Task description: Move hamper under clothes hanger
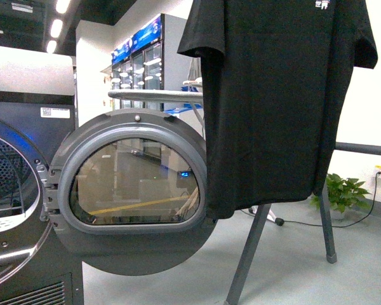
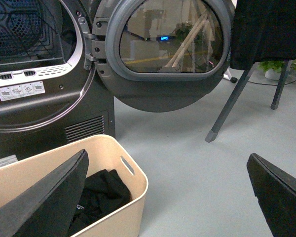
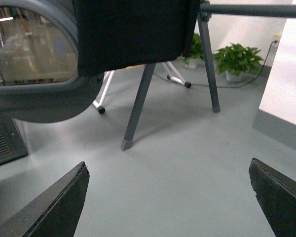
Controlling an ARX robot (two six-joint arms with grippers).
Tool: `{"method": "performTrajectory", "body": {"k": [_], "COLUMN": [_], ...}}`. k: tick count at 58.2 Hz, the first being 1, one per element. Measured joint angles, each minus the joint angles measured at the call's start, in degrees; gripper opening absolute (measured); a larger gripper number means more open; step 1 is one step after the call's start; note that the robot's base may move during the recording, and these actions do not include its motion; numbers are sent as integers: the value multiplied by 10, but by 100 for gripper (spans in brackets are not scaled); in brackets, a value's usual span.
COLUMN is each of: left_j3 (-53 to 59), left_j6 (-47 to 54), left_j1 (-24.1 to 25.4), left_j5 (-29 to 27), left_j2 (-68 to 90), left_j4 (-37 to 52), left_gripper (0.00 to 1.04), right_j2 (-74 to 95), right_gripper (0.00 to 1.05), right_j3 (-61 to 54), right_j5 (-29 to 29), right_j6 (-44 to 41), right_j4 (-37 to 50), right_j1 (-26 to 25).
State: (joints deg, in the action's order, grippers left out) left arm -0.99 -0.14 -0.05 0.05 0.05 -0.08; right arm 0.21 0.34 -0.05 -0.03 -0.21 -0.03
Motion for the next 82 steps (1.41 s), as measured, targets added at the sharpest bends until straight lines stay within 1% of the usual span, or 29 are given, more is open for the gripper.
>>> {"method": "performTrajectory", "body": {"k": [82], "left_j3": [0], "left_j6": [0], "left_j1": [0], "left_j5": [0], "left_j2": [-1], "left_j4": [0], "left_gripper": [98], "right_j2": [0], "right_gripper": [97], "right_j3": [0], "right_j5": [0], "right_j6": [0], "right_j4": [0], "right_j1": [0]}}
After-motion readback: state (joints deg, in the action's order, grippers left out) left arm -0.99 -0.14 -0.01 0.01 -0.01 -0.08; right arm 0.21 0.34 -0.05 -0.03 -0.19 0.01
